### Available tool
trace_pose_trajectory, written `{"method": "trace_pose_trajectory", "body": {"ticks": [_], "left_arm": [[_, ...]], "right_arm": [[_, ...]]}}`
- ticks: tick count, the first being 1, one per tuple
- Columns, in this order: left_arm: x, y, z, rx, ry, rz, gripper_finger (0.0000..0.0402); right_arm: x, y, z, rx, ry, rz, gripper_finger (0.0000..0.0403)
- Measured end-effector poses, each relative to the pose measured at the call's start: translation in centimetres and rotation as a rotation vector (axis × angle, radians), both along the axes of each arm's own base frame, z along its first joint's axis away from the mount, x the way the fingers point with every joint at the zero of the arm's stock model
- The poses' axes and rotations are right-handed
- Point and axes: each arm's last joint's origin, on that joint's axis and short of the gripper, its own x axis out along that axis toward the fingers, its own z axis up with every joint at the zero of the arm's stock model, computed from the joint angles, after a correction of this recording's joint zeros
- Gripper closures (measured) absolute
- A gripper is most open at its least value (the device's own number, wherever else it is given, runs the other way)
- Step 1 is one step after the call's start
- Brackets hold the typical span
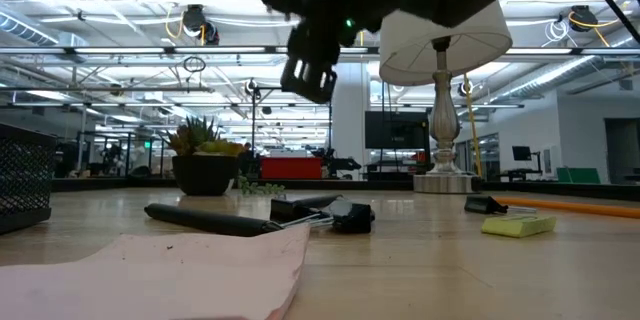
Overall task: Pick and place office supplies into organizer
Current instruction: Put the scissors into the top left section of the desk organizer
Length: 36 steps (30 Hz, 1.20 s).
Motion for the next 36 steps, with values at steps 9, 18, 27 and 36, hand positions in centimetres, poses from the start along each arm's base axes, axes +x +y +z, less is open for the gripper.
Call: {"method": "trace_pose_trajectory", "body": {"ticks": [9, 18, 27, 36], "left_arm": [[-1.1, -0.5, -0.1, 0.000, -0.008, -0.233, 0.0351], [-1.7, -1.3, -0.9, 0.085, 0.037, -0.411, 0.0366], [-2.1, -1.6, -1.2, 0.114, 0.045, -0.460, 0.0330], [-2.2, -1.6, -1.2, 0.134, 0.034, -0.457, 0.0364]], "right_arm": [[-0.8, -1.9, -1.9, 0.021, 0.008, -0.041, 0.0306], [-0.8, -2.5, -2.1, 0.045, -0.027, -0.044, 0.0309], [-0.7, -2.4, -2.1, 0.066, -0.054, 0.002, 0.0309], [-0.7, -2.4, -2.1, 0.062, -0.049, 0.002, 0.0309]]}}
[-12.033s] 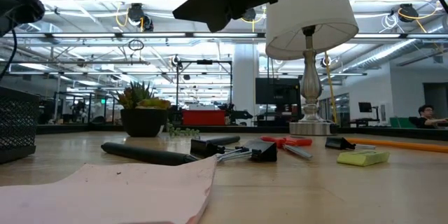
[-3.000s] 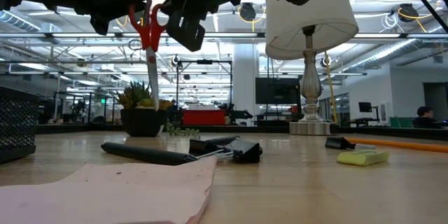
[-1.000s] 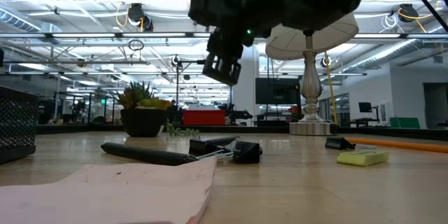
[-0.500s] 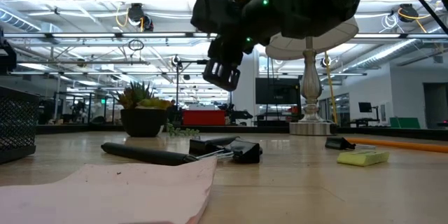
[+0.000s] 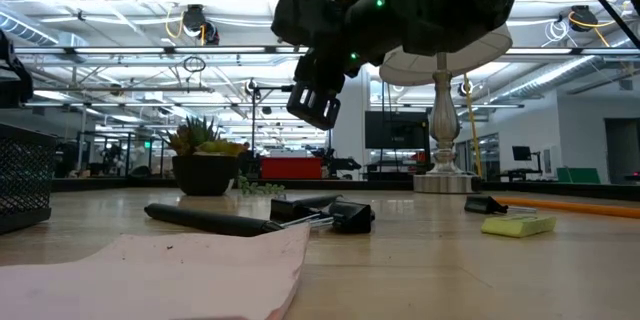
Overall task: Pick and place office supplies into organizer
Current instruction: Put the scissors into the top left section of the desk organizer
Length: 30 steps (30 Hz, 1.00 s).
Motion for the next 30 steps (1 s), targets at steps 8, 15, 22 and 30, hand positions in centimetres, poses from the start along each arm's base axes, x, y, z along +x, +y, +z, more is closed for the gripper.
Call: {"method": "trace_pose_trajectory", "body": {"ticks": [8, 15, 22, 30], "left_arm": [[0.1, 0.1, 0.0, -0.031, 0.040, 0.030, 0.0335], [0.3, -0.3, 0.1, -0.045, 0.068, 0.027, 0.0357], [1.2, -1.6, 0.0, -0.030, 0.083, 0.038, 0.0337], [2.2, -2.9, -0.6, 0.003, 0.126, 0.104, 0.0335]], "right_arm": [[0.0, 0.0, 0.0, -0.001, 0.001, 0.000, 0.0308], [0.0, -0.1, 0.0, -0.001, 0.001, -0.001, 0.0308], [0.0, -0.1, 0.0, -0.001, 0.002, -0.001, 0.0309], [0.0, -0.1, 0.0, -0.001, 0.002, -0.001, 0.0310]]}}
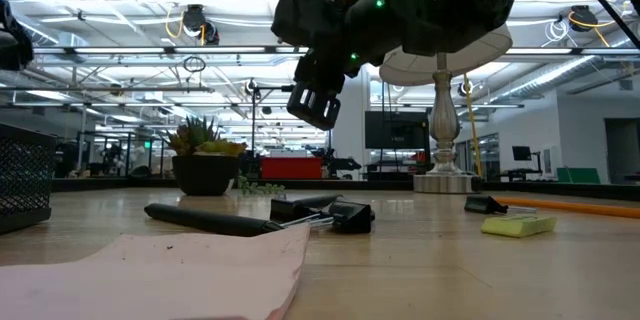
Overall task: Pick and place office supplies into organizer
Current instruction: Put the scissors into the top left section of the desk organizer
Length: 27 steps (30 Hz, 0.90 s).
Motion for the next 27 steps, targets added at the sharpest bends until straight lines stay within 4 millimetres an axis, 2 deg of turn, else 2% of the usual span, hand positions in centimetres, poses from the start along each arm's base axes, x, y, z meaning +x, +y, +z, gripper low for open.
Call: {"method": "trace_pose_trajectory", "body": {"ticks": [4, 8, 21, 27], "left_arm": [[0.5, -0.4, -0.2, 0.010, 0.009, 0.068, 0.0349], [0.8, -0.6, -0.6, 0.018, 0.053, 0.141, 0.0342], [0.0, -1.3, -0.6, 0.004, 0.064, 0.087, 0.0213], [-0.2, -1.4, -0.6, 0.019, 0.049, 0.116, 0.0183]], "right_arm": [[0.0, 0.0, 0.0, 0.000, 0.000, 0.000, 0.0308], [0.0, 0.0, 0.0, 0.000, 0.000, 0.000, 0.0308], [0.0, 0.0, 0.0, 0.009, -0.014, 0.000, 0.0309], [0.0, 0.0, 0.0, 0.010, -0.015, 0.000, 0.0308]]}}
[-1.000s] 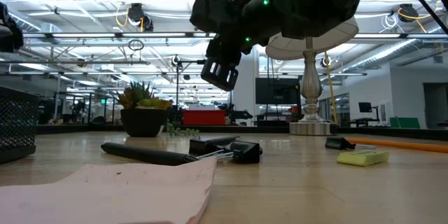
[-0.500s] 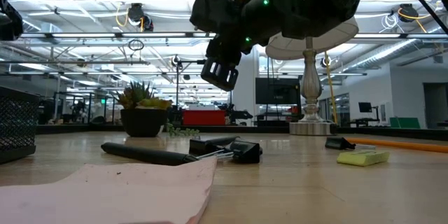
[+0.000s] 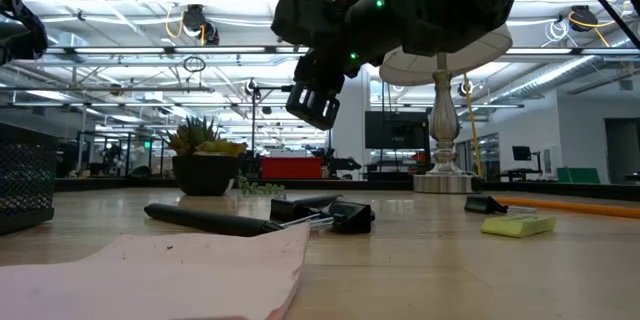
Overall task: Pick and place office supplies into organizer
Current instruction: Put the scissors into the top left section of the desk organizer
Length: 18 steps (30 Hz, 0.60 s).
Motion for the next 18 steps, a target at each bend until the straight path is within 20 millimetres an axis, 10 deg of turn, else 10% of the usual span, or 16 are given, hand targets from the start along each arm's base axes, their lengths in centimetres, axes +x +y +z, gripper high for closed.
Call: {"method": "trace_pose_trajectory", "body": {"ticks": [18], "left_arm": [[0.2, 0.3, -0.3, 0.091, -0.037, 0.156, 0.0201]], "right_arm": [[0.1, 5.8, 0.3, 0.653, -0.520, 0.619, 0.0306]]}}
